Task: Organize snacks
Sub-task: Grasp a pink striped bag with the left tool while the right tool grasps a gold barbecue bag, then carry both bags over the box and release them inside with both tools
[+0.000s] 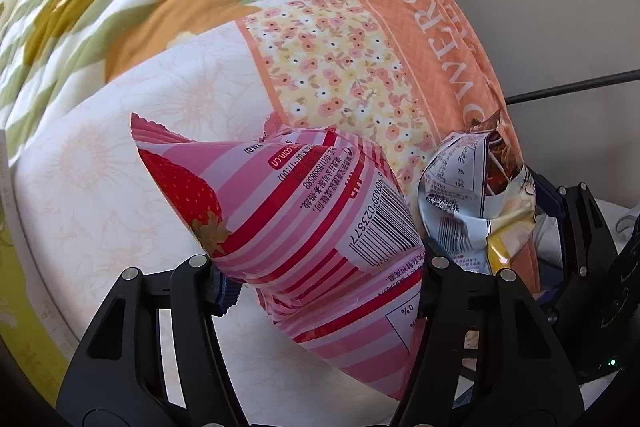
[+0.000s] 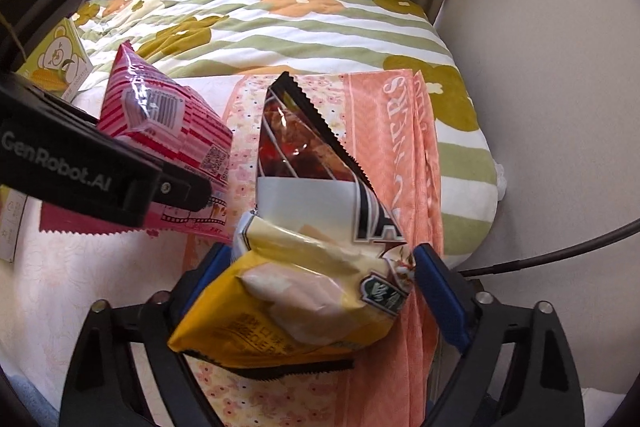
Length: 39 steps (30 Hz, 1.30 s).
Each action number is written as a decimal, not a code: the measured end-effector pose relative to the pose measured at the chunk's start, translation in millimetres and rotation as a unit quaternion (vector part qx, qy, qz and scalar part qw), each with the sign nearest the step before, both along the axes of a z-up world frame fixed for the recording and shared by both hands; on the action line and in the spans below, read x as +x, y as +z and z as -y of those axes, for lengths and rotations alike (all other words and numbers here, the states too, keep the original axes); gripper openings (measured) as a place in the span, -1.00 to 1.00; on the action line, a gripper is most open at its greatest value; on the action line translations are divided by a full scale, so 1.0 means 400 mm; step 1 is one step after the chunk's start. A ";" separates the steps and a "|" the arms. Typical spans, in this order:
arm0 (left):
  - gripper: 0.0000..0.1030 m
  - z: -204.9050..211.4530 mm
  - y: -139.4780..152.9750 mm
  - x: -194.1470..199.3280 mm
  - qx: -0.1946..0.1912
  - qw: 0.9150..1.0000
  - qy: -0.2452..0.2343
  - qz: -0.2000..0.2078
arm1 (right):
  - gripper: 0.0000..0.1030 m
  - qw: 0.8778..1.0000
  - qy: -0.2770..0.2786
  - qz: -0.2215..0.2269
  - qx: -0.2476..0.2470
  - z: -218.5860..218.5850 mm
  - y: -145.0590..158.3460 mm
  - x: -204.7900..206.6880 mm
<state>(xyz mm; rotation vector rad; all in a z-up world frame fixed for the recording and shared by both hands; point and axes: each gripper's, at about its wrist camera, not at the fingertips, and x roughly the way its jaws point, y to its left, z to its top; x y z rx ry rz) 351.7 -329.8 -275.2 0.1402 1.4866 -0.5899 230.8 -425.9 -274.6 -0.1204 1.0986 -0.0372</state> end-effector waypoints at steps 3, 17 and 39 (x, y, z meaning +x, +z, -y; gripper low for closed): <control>0.12 -0.013 0.010 -0.005 -0.002 1.000 0.004 0.006 | 0.65 1.000 0.001 0.001 -0.004 -0.012 0.005 -0.006; 0.13 -0.086 0.083 -0.059 -0.018 0.999 0.040 0.030 | 0.18 1.000 0.018 0.011 -0.009 -0.016 0.026 -0.017; 0.13 -0.561 0.487 -0.165 -0.060 0.951 0.242 0.183 | 0.15 0.975 0.164 0.126 0.084 -0.221 0.381 -0.011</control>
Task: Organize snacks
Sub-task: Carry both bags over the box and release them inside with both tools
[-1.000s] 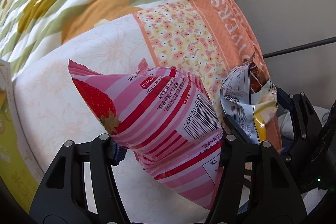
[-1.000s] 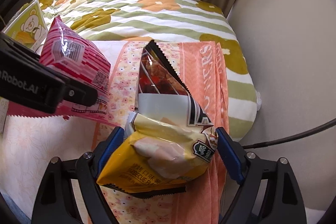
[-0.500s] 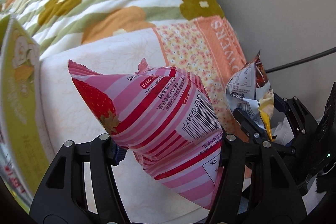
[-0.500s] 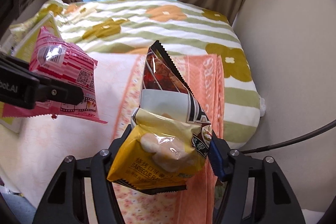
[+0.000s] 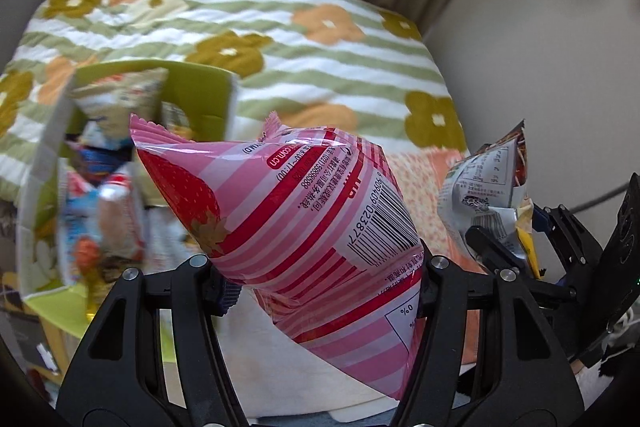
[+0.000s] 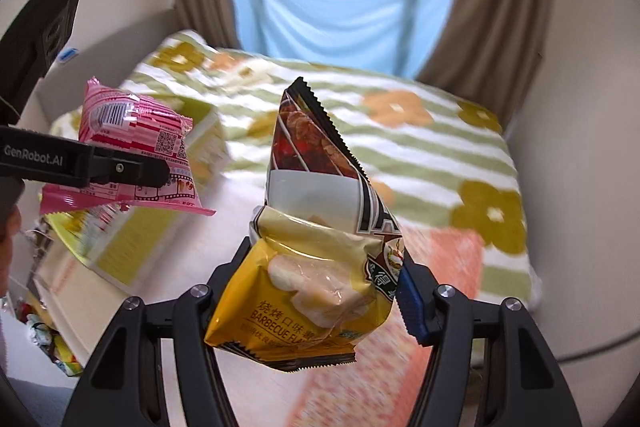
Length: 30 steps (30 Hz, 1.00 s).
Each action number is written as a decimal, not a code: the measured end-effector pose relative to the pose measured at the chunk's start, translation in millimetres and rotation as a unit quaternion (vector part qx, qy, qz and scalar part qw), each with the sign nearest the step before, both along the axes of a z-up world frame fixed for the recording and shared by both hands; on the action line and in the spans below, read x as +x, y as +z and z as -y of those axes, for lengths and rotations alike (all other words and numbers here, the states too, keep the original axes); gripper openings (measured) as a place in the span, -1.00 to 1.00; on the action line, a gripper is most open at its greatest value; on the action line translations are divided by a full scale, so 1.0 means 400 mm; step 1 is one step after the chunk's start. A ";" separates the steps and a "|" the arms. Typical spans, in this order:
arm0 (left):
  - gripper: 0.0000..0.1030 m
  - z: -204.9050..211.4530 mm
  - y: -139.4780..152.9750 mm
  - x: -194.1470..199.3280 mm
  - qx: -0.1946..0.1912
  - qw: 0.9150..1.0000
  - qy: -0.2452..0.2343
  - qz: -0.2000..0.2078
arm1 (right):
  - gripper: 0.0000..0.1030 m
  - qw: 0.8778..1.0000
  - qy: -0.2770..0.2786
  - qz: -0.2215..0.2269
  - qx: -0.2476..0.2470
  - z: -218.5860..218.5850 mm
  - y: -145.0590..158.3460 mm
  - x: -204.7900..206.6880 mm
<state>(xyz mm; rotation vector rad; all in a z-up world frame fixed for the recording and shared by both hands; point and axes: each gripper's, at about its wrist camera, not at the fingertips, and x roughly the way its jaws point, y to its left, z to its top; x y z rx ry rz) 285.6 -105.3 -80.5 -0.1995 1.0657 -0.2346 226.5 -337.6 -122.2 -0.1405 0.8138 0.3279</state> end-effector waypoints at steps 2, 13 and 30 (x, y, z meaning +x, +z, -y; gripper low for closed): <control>0.13 -0.068 0.021 -0.004 -0.002 1.000 0.015 0.012 | 0.15 1.000 0.017 0.011 0.011 -0.049 0.028 0.006; 0.13 -0.426 0.039 0.032 0.011 0.998 0.052 0.023 | 0.15 0.996 0.068 0.026 0.047 -0.364 0.099 0.052; 0.99 -0.529 -0.105 0.191 -0.028 0.998 -0.026 -0.041 | 0.15 0.999 -0.025 -0.016 0.037 -0.552 0.061 0.120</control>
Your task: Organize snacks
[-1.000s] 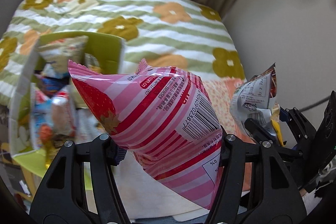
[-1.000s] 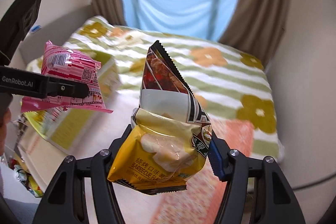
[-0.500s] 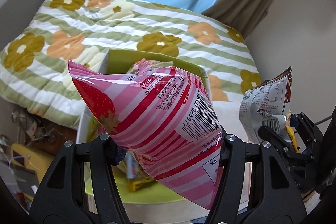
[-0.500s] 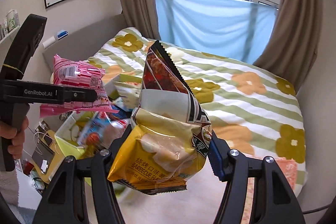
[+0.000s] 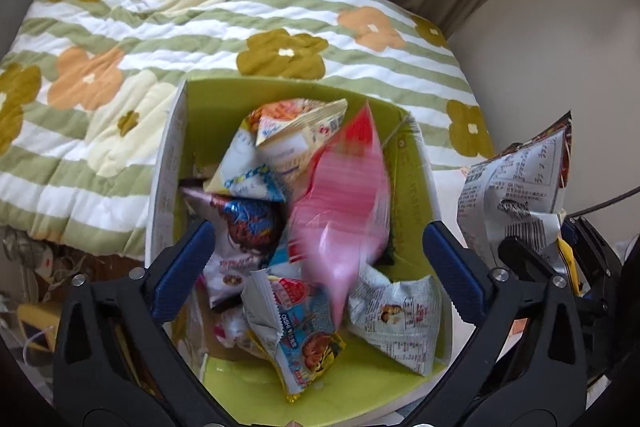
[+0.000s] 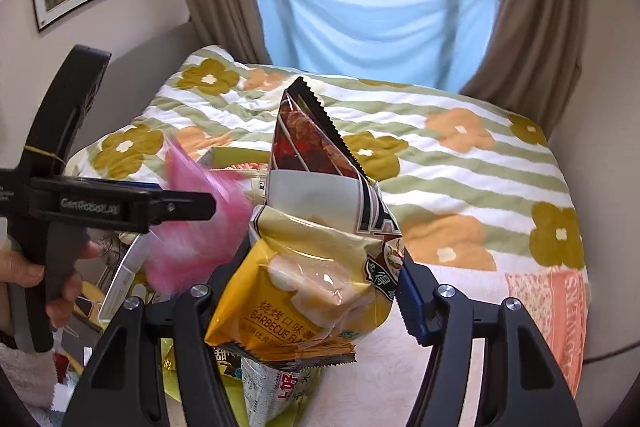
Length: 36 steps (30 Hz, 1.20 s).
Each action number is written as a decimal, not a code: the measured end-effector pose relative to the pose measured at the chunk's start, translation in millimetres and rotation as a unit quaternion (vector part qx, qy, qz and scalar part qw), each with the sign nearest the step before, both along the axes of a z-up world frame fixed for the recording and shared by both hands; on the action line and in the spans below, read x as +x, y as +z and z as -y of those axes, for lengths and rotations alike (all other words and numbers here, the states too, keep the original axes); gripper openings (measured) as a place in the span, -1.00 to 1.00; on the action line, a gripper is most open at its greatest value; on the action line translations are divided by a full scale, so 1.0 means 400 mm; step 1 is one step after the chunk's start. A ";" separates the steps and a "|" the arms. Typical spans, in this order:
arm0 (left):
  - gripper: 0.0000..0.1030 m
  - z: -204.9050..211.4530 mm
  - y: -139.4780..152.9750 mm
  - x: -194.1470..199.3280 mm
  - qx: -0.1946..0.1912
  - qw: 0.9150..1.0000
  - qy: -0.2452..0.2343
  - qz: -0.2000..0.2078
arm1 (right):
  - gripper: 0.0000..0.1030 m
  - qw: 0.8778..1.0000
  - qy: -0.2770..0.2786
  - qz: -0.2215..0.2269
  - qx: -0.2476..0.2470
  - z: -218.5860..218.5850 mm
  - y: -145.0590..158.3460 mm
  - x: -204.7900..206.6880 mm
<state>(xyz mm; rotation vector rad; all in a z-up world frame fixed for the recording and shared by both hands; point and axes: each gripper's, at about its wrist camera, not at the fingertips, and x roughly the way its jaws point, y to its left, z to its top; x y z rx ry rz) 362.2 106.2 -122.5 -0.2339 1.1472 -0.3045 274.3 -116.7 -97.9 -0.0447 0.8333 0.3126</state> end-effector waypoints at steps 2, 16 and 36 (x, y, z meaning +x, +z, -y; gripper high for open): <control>0.99 -0.021 -0.002 -0.016 -0.005 1.000 0.010 -0.002 | 0.15 1.000 -0.004 -0.009 0.000 -0.003 -0.010 0.006; 0.99 -0.073 -0.002 -0.098 0.012 0.999 0.043 0.016 | 0.16 0.998 0.003 -0.053 0.025 -0.023 -0.069 0.077; 0.99 -0.105 0.057 -0.293 0.029 0.996 0.045 0.068 | 0.98 0.999 -0.024 0.027 0.027 -0.037 0.001 -0.097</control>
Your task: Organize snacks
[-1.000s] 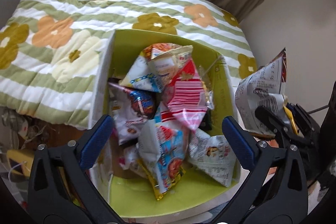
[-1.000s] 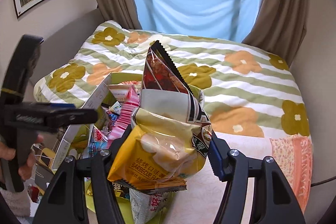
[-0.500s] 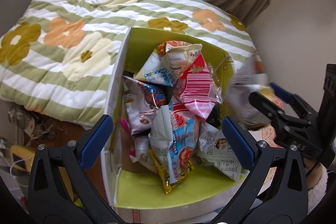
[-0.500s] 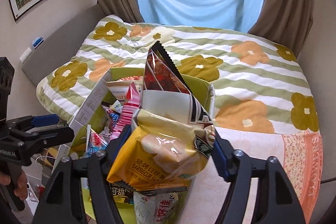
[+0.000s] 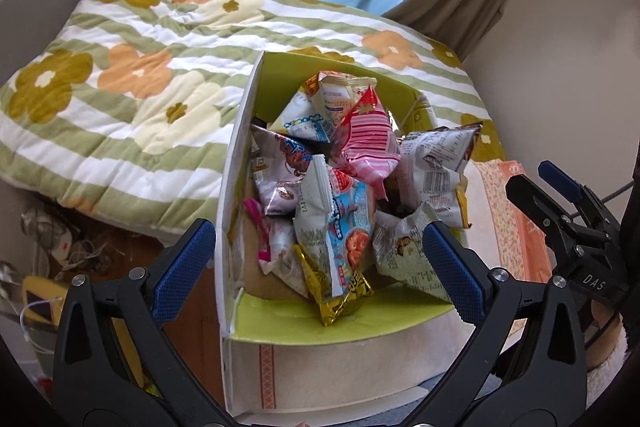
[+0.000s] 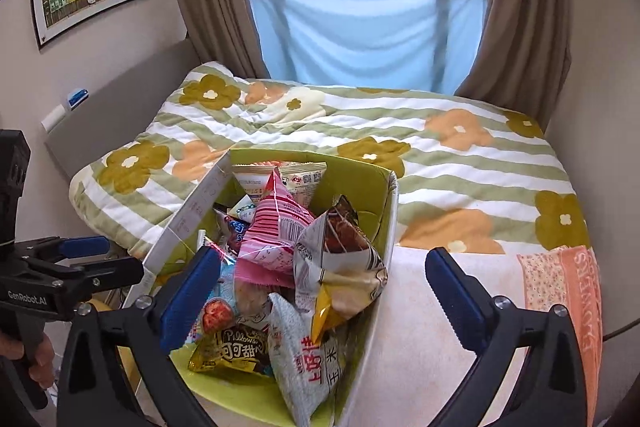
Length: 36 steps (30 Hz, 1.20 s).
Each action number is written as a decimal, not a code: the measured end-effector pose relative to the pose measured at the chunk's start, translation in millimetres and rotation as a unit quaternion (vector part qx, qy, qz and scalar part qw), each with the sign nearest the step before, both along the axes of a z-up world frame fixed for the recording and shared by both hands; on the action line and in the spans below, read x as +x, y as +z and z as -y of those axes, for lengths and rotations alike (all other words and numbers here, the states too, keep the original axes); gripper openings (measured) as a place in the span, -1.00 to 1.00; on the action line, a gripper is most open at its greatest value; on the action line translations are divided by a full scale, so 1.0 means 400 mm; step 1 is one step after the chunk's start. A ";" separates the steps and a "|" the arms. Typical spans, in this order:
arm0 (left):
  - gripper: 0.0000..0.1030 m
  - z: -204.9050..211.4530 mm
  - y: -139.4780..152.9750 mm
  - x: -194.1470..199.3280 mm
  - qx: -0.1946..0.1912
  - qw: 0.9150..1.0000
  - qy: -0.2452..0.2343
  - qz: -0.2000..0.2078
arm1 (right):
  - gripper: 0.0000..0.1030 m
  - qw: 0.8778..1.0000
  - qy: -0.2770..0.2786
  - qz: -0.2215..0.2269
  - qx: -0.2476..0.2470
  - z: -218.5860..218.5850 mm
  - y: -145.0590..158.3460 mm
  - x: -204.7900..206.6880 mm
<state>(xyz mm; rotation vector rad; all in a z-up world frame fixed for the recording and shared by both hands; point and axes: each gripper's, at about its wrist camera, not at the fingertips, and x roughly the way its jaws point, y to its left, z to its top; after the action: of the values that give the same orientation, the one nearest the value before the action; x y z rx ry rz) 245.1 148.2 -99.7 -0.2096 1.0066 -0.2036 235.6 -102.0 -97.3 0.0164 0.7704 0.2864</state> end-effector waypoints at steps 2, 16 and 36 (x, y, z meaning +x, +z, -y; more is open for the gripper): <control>0.99 0.004 0.012 -0.023 0.005 1.000 -0.007 0.011 | 0.98 1.000 -0.010 0.003 0.000 0.003 0.011 -0.021; 0.99 0.111 0.250 -0.275 0.115 0.971 0.041 0.204 | 0.98 0.994 -0.086 0.067 0.007 0.118 0.178 -0.226; 0.99 0.303 0.321 -0.636 0.103 0.962 0.022 0.254 | 0.98 0.981 -0.153 0.112 -0.033 0.318 0.257 -0.605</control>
<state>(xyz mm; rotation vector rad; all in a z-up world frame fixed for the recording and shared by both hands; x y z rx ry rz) -9.2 26.9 28.7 0.0142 0.5060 -0.1026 -6.6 -229.1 5.6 0.0386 0.5421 -0.0302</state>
